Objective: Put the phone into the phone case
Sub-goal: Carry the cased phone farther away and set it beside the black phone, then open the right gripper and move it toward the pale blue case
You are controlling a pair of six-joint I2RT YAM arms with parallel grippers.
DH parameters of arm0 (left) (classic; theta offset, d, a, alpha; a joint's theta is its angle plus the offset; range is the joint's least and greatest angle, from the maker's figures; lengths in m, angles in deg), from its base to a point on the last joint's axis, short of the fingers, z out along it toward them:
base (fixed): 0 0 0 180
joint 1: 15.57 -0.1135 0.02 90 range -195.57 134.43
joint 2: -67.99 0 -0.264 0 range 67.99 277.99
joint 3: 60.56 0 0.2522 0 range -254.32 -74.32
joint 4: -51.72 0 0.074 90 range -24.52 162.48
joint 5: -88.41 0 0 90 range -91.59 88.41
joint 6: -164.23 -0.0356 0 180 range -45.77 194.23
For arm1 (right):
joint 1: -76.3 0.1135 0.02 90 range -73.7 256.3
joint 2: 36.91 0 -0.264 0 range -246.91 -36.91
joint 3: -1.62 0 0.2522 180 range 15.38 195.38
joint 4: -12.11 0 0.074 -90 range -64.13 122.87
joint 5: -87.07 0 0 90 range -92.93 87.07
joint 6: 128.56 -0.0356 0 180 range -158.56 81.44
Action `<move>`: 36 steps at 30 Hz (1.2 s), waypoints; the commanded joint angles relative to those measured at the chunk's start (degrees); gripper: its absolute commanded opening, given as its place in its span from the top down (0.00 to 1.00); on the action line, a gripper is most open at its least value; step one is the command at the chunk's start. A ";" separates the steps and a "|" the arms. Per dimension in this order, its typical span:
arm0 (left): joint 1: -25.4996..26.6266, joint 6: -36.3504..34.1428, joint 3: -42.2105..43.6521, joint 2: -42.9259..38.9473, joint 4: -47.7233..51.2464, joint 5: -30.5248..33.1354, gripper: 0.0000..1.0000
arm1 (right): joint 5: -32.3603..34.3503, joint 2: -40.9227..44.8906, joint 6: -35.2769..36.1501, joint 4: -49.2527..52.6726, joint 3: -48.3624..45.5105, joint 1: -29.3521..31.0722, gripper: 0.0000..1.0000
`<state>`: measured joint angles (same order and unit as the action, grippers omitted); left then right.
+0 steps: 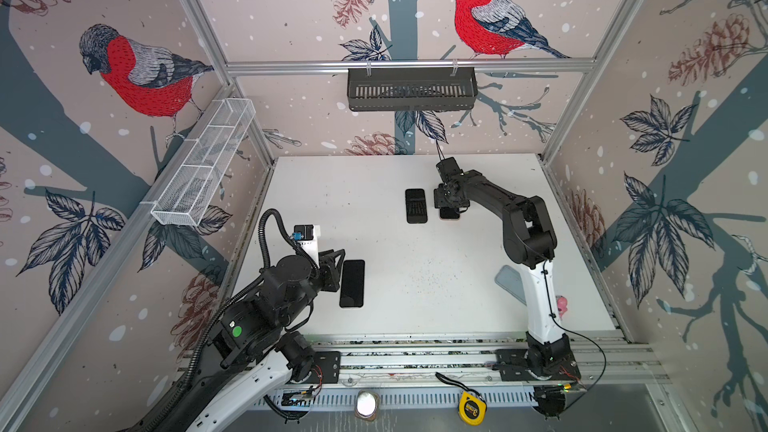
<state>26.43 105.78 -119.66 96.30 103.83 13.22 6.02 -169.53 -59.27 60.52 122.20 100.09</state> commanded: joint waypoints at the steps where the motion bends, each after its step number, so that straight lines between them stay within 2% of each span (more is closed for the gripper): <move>1: -0.41 -0.44 -0.02 0.28 -1.17 0.42 0.68 | -2.00 -1.27 1.50 1.74 1.54 0.04 0.26; 6: -0.60 -0.48 0.06 0.04 -1.30 0.12 0.68 | -3.37 -0.37 2.15 0.95 -0.43 -0.07 0.21; 9: -0.60 -0.45 0.08 -0.19 -1.31 0.13 0.68 | -4.01 3.22 1.60 0.19 -4.35 -0.26 0.18; 19: -0.60 -0.70 0.21 -1.88 -1.61 -0.74 0.68 | -8.18 31.30 -1.65 -4.14 -31.22 -2.67 0.12; 22: -0.60 -0.54 0.34 -2.55 -1.52 -1.01 0.68 | -5.48 40.51 -5.70 -3.40 -40.57 -5.48 0.13; 25: -0.53 -0.51 0.47 -3.22 -1.67 -1.18 0.68 | -5.81 48.98 -9.77 -3.70 -50.49 -10.70 0.16; 30: -0.52 -0.47 0.52 -3.44 -1.80 -1.27 0.68 | -5.87 60.12 -11.42 -3.66 -61.98 -16.72 0.19; 33: -0.58 -0.47 0.52 -3.13 -1.86 -1.19 0.68 | -8.35 64.17 -11.96 -4.22 -65.90 -17.99 0.22; 36: -0.60 -0.47 0.53 -2.84 -1.80 -1.05 0.68 | -14.13 64.29 -12.52 -5.29 -67.21 -17.78 0.27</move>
<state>25.86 105.38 -119.23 93.29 103.43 11.99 -2.68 -105.40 -70.06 56.87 55.84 82.25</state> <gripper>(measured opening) 0.317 0.741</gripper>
